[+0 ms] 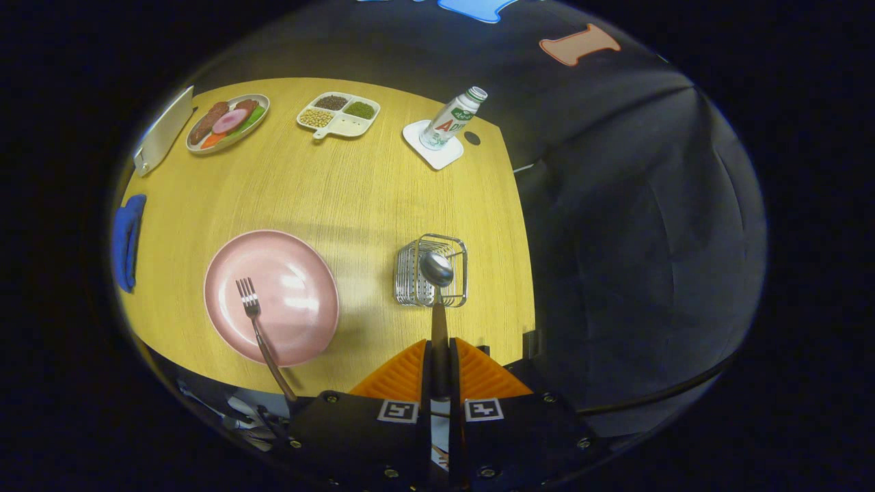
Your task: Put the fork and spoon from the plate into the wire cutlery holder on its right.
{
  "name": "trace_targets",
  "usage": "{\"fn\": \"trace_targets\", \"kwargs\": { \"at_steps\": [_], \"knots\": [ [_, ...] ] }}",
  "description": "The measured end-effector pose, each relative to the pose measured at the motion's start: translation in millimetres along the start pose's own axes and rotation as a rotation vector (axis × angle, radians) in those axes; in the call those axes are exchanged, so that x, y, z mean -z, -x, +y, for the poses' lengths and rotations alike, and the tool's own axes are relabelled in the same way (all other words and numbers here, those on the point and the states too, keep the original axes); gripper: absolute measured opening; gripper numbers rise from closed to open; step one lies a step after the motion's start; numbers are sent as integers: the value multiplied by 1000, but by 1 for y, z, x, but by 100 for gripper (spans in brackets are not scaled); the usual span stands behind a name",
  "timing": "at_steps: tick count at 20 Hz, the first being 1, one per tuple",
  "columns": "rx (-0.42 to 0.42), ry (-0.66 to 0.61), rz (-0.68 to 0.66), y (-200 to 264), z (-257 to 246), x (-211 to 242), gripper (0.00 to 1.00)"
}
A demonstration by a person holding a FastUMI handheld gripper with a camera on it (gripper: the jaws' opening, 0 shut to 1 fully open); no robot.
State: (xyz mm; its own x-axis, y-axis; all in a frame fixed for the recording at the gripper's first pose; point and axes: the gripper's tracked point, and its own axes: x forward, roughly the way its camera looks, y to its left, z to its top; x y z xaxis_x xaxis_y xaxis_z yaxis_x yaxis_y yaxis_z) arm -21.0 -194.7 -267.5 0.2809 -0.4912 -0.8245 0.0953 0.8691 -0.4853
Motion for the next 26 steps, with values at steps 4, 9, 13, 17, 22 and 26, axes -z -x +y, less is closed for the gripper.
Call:
{"fn": "trace_targets", "kwargs": {
  "at_steps": [4, 9, 13, 17, 22, 26],
  "knots": [
    [-43, -6, 3, -10, 0, -1, 11],
    [-59, -27, -16, -9, 0, -5, 14],
    [-62, -33, -40, 0, 2, -11, 15],
    [-68, -18, -56, 5, 13, -14, 15],
    [-86, 24, -71, 14, 34, -14, 15],
    [-120, 73, -72, 19, 64, -8, 15]
  ]
}}
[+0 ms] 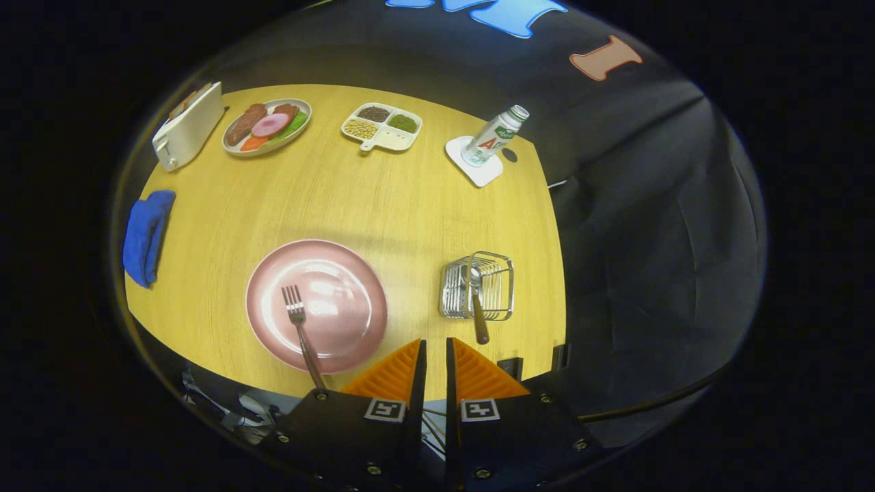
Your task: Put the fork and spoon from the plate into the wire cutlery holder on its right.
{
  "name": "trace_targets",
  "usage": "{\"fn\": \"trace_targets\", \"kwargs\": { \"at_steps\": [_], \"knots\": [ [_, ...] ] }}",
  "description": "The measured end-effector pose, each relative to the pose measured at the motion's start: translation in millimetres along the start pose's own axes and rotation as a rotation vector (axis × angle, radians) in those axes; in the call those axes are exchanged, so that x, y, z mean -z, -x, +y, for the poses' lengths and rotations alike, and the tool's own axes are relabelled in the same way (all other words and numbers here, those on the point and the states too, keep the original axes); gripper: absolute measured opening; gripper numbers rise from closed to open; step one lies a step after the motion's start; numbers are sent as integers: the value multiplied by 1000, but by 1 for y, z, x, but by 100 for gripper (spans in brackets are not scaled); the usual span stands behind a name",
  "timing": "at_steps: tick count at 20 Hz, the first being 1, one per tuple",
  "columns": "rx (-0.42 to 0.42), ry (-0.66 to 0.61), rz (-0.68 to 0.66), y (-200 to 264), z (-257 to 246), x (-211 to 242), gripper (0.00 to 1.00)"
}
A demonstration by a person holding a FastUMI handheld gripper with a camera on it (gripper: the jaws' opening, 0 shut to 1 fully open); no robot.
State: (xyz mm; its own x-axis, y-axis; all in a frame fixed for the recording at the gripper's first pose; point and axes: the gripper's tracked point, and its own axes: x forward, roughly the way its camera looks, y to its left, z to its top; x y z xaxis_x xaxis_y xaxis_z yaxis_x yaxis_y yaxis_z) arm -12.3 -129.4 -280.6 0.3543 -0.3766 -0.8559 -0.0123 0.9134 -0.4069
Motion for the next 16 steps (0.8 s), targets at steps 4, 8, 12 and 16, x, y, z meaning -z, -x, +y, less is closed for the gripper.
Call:
{"fn": "trace_targets", "kwargs": {
  "at_steps": [4, 8, 12, 16],
  "knots": [
    [-69, 37, 13, -5, 42, 18, 15],
    [-124, 76, 56, -12, 78, 46, 15],
    [-169, 92, 101, -20, 102, 72, 18],
    [-207, 94, 126, -29, 116, 89, 21]
  ]
}}
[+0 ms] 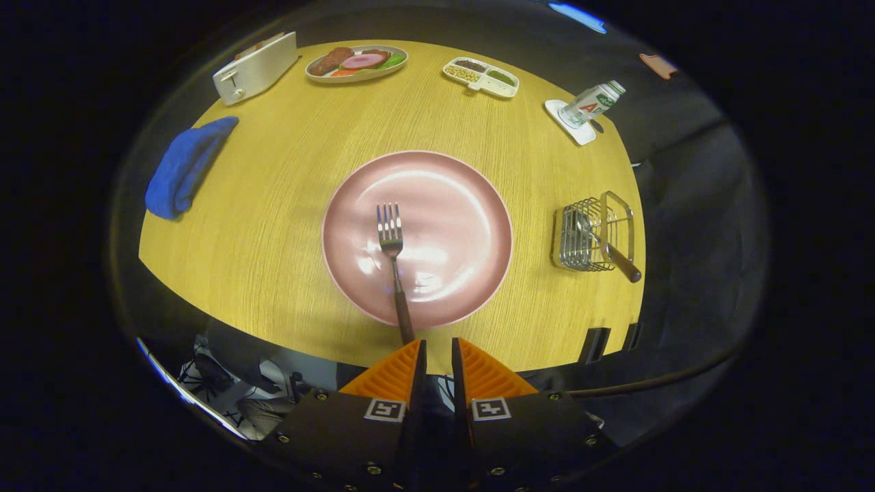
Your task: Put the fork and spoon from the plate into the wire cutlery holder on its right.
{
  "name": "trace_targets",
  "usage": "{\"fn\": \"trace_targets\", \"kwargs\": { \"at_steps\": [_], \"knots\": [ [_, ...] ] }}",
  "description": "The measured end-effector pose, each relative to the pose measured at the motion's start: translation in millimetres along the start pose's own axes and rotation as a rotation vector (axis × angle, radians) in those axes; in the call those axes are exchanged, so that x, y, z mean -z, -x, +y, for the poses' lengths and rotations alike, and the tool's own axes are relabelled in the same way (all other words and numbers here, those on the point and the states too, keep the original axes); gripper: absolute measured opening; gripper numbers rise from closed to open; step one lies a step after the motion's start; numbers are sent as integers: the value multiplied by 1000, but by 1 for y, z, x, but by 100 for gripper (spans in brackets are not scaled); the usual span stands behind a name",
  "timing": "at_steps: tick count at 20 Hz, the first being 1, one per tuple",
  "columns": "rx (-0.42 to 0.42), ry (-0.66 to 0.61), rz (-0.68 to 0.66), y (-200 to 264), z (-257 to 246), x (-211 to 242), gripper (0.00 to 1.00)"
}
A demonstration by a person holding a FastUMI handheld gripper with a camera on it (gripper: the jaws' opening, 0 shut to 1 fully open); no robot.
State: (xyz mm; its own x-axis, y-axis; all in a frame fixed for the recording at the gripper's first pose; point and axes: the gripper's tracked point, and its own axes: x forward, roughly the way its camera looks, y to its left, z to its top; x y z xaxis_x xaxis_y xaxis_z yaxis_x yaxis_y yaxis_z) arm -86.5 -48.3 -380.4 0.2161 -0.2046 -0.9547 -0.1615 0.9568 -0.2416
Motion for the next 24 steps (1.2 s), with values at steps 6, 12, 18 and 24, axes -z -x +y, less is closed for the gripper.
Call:
{"fn": "trace_targets", "kwargs": {
  "at_steps": [6, 12, 18, 24],
  "knots": [
    [-48, 6, 38, -21, 15, 14, 22],
    [-76, 29, 75, -39, 24, 23, 22],
    [-76, 35, 105, -51, 24, 29, 22],
    [-64, 32, 87, -48, 25, 26, 9]
  ]
}}
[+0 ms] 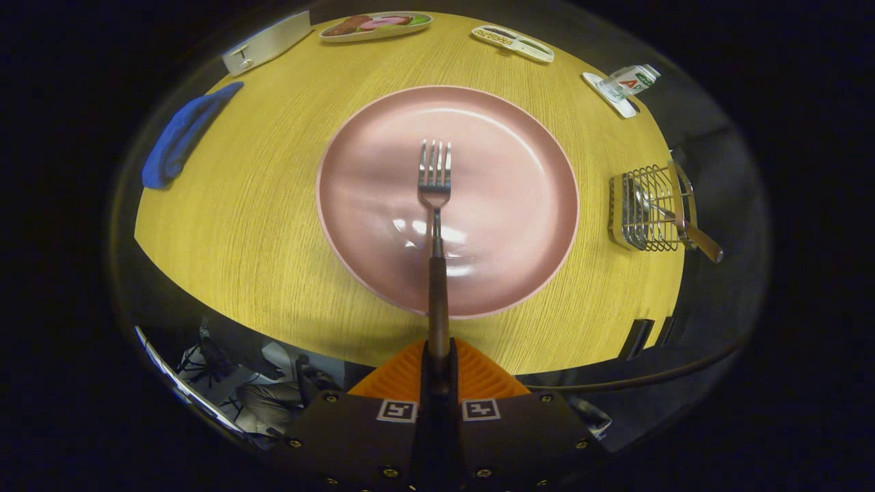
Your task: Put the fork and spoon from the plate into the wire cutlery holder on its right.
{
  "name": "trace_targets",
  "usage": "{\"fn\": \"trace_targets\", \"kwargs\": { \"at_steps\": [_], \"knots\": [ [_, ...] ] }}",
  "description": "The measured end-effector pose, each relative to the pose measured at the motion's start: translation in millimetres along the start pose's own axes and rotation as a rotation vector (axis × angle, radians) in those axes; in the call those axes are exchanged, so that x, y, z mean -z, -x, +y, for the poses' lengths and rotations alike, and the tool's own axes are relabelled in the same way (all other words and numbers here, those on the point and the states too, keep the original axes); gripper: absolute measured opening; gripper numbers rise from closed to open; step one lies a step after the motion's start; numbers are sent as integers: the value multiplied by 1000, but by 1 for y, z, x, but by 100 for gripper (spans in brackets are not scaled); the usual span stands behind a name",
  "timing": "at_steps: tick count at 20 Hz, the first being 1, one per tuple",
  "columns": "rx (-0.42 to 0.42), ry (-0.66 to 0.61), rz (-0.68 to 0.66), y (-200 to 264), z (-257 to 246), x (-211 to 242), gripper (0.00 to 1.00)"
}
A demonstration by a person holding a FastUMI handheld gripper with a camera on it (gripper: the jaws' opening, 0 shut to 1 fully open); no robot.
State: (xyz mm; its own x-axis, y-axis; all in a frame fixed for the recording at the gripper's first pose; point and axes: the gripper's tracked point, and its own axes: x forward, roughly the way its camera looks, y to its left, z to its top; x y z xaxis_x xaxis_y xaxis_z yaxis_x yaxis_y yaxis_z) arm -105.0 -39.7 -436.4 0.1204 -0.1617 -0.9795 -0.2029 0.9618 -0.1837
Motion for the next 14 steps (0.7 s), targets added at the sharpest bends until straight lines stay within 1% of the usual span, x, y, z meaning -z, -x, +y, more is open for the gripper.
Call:
{"fn": "trace_targets", "kwargs": {
  "at_steps": [4, 14],
  "knots": [
    [13, -5, -43, 15, -3, -12, 10],
    [107, -4, -148, 80, -20, -49, 9]
  ]
}}
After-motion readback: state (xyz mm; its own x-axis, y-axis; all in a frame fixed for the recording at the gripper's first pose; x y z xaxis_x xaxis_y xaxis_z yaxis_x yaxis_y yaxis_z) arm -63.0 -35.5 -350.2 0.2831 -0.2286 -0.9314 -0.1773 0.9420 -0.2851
